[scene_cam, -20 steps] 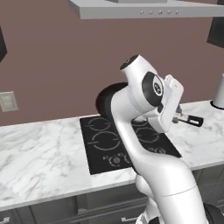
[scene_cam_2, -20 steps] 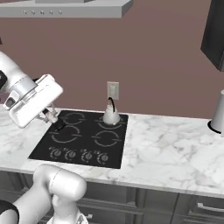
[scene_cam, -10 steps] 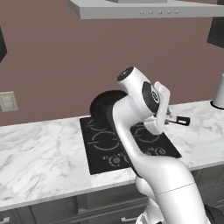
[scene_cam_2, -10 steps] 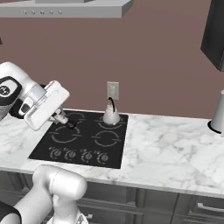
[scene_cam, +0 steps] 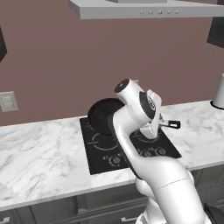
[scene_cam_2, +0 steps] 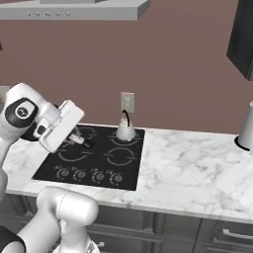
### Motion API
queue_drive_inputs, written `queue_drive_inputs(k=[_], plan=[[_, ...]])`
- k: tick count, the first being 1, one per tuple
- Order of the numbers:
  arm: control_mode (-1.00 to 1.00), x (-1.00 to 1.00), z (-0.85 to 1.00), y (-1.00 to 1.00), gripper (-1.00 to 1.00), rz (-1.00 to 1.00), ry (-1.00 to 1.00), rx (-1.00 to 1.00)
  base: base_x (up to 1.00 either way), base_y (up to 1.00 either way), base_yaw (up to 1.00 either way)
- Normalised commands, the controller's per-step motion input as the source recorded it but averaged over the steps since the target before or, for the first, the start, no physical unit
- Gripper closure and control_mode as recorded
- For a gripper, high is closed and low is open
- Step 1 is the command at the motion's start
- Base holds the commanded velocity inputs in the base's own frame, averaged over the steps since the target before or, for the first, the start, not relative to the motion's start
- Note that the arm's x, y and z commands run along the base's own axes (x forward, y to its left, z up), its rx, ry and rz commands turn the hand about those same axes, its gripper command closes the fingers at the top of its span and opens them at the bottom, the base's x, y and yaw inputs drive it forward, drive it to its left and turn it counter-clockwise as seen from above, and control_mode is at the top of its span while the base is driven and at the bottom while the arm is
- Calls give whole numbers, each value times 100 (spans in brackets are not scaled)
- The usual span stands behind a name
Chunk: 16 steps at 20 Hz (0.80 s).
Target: Pick the pan from the cabinet and place it on the stove. Then turn on the stove burner for the pan.
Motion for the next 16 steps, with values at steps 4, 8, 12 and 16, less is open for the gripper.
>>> queue_drive_inputs(k=[4, 8, 12, 16], plan=[[-100, 33, -33, 0, 100, 0, 9, 0, 0, 0, 0], [-100, 24, -37, -2, 100, 0, 13, 0, 0, 0, 0], [-100, 24, -38, 0, 100, 2, 14, 0, 0, 0, 0], [-100, 31, -29, -6, 100, 6, 12, 0, 0, 0, 0]])
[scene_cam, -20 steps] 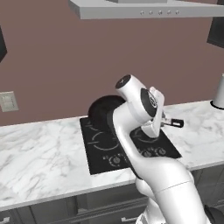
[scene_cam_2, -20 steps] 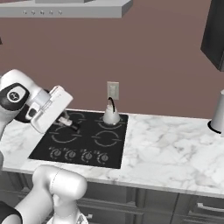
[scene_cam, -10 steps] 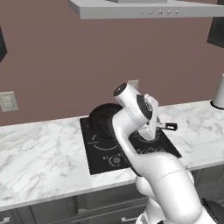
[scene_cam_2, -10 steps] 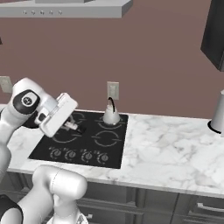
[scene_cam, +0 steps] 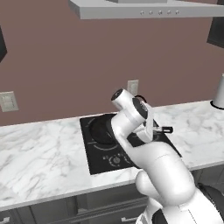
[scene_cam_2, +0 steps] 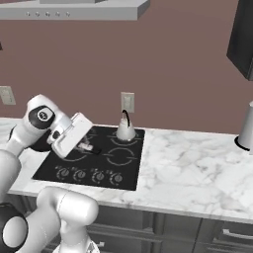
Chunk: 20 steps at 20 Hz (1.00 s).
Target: Pick the pan from the cabinet and place it on the stove. Then turn on the stove burner for the pan.
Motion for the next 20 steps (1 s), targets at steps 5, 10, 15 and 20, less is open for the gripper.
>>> queue_drive_inputs(k=[5, 10, 15, 20], plan=[[-100, 31, -26, -14, 100, 7, 7, 0, 0, 0, 0], [-100, 24, -20, -22, 100, 6, 1, 0, 0, 0, 0], [-100, 19, -22, -21, 100, 6, 0, 0, 0, 0, 0], [-100, 16, -24, -11, 100, 5, 0, 0, 0, 0, 0]])
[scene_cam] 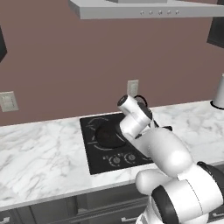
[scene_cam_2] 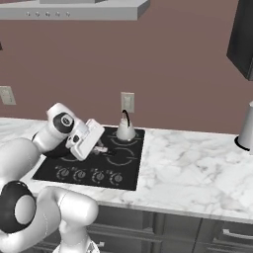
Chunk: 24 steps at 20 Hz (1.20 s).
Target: Pick the pan from the cabinet and place it on the stove. Then turn on the stove burner for the pan.
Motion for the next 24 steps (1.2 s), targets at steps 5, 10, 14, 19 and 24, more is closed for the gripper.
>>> queue_drive_inputs(k=[5, 10, 14, 19, 24], plan=[[-100, 19, -19, -4, 100, 4, 0, 0, 0, 0, 0], [-100, 21, -15, -2, 100, 3, 0, 0, 0, 0, 0], [-100, 21, -16, -1, 100, 2, 0, 0, 0, 0, 0], [-100, 15, -17, -3, 100, 2, 0, 0, 0, 0, 0], [-100, 19, -13, -1, 100, 0, 0, 0, 0, 0, 0]])
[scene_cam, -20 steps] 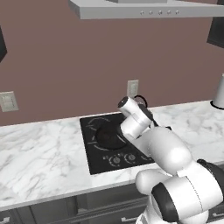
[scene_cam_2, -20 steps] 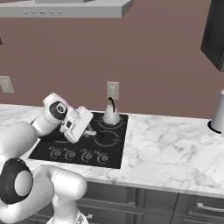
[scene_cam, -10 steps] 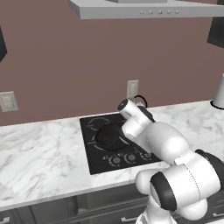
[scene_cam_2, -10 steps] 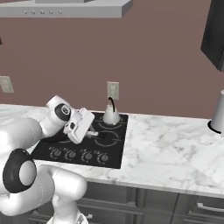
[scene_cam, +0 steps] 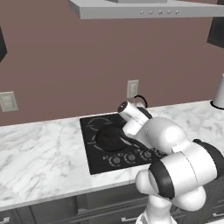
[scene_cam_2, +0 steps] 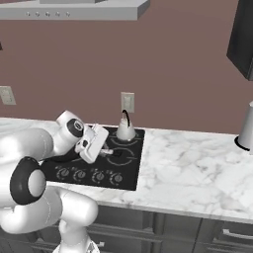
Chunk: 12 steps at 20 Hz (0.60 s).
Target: Pick the pan from the cabinet and place it on the stove. Then turn on the stove burner for the pan.
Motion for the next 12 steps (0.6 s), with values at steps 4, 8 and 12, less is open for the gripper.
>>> queue_drive_inputs(k=[4, 8, 12], plan=[[-100, 27, -12, 0, 100, 0, 0, 0, 0, 0, 0], [-100, 27, -17, 0, 100, 0, 1, 0, 0, 0, 0], [-100, 24, -20, 0, 100, 0, 0, 0, 0, 0, 0]])
